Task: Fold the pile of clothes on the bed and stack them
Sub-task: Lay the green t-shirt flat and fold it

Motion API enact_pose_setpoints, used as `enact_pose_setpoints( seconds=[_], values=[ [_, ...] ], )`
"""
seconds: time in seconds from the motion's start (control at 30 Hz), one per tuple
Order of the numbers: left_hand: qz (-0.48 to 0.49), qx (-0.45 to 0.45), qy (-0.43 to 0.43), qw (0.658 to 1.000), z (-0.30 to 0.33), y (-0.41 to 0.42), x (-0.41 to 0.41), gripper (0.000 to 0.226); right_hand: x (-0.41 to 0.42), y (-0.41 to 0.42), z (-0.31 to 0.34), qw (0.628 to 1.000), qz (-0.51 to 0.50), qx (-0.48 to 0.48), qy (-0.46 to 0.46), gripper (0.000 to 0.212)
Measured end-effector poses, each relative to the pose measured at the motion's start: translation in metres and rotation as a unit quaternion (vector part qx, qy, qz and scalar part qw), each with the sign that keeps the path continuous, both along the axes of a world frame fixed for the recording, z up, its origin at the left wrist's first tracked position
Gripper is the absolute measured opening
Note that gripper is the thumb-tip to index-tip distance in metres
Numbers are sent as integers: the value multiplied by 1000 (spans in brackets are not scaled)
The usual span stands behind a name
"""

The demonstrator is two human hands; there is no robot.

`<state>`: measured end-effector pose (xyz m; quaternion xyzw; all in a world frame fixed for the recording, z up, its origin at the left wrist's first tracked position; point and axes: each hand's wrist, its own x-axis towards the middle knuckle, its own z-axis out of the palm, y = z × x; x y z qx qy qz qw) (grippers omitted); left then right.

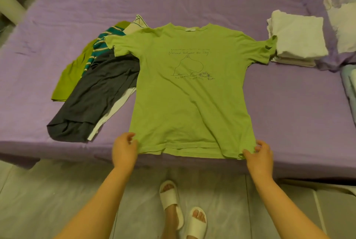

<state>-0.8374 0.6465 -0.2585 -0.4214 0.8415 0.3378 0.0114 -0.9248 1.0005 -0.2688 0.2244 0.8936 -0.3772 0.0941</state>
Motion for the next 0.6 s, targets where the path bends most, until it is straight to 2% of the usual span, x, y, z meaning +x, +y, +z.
enact_pose_setpoints(
  seconds=[0.1,0.17,0.23,0.3,0.37,0.47,0.6],
  values=[
    [-214,-20,3,977,-15,43,-22,23,3,-22,-4,984,172,20,42,31],
    [-351,-69,-22,934,-28,68,-36,22,1,-36,-12,946,317,50,46,23],
    [-431,-118,-48,893,-40,84,-48,26,-2,-45,-23,902,417,104,48,25],
    [-466,-156,-70,868,-51,92,-57,33,-8,-46,-35,881,444,164,27,36],
    [-479,-179,-94,854,-60,92,-64,37,-15,-42,-43,878,438,195,9,42],
    [-498,-186,-89,842,-68,84,-71,33,-29,-34,-51,879,443,177,16,27],
    [-448,-61,-1,892,-60,74,-71,22,-42,-24,-45,903,426,57,22,11]
  ],
)
